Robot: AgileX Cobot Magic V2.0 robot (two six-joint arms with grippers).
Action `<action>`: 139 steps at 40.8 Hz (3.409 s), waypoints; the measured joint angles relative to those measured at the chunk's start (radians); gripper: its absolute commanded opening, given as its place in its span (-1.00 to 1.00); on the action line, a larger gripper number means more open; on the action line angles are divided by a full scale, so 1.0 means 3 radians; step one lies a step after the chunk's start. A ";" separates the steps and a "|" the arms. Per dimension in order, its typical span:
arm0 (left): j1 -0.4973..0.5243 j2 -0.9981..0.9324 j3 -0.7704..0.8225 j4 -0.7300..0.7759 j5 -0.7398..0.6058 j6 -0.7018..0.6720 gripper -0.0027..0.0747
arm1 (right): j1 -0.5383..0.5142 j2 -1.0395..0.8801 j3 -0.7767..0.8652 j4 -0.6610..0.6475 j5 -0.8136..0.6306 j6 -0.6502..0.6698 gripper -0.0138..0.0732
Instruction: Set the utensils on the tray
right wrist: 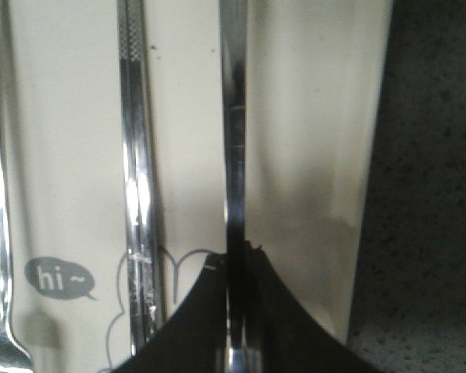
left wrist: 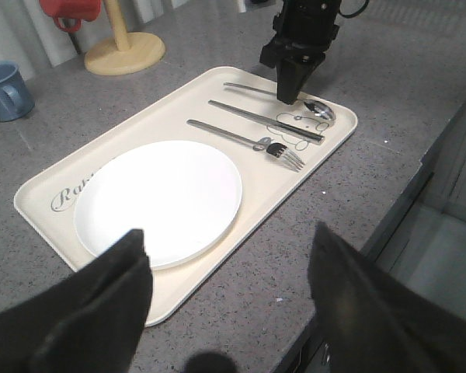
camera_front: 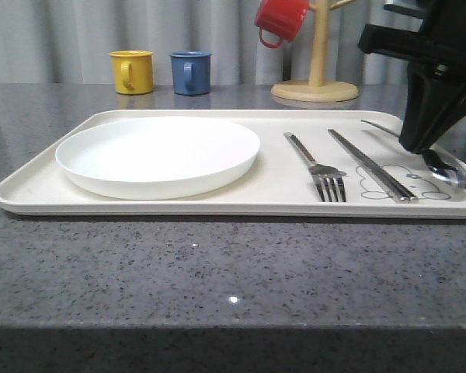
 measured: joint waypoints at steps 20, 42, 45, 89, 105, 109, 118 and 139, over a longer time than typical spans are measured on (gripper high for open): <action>0.0000 0.0000 0.0000 0.0000 0.0000 0.0000 0.16 | 0.0000 -0.0236 0.0000 -0.0046 -0.0043 -0.0027 -0.04; 0.0000 0.0000 0.0000 0.0000 0.0000 0.0000 0.16 | 0.0000 -0.2458 0.0718 -0.0465 0.0388 -0.0377 -0.04; 0.0000 0.0000 0.0000 0.0000 0.0000 0.0000 0.16 | 0.0000 -0.2786 0.0865 -0.0472 0.0417 -0.0379 -0.04; 0.0000 0.0000 0.0000 -0.0050 0.0000 -0.0002 -0.92 | 0.0000 -0.4703 0.1652 -0.0485 0.0597 -0.0386 -0.94; 0.0000 0.0000 0.0000 -0.0050 0.0000 -0.0002 -0.98 | 0.0000 -0.4703 0.1652 -0.0493 0.0562 -0.0386 -0.95; 0.0000 0.0000 0.0000 -0.0050 0.0000 -0.0002 -0.98 | 0.0000 -0.4703 0.1652 -0.0493 0.0556 -0.0386 -0.95; 0.0019 -0.0078 0.0097 -0.0055 -0.0055 -0.0002 -0.98 | 0.0000 -0.4703 0.1652 -0.0493 0.0556 -0.0386 -0.95; 0.1499 -0.1185 0.1967 0.0139 -0.1733 -0.0002 -0.98 | 0.0000 -0.4703 0.1652 -0.0493 0.0556 -0.0386 -0.95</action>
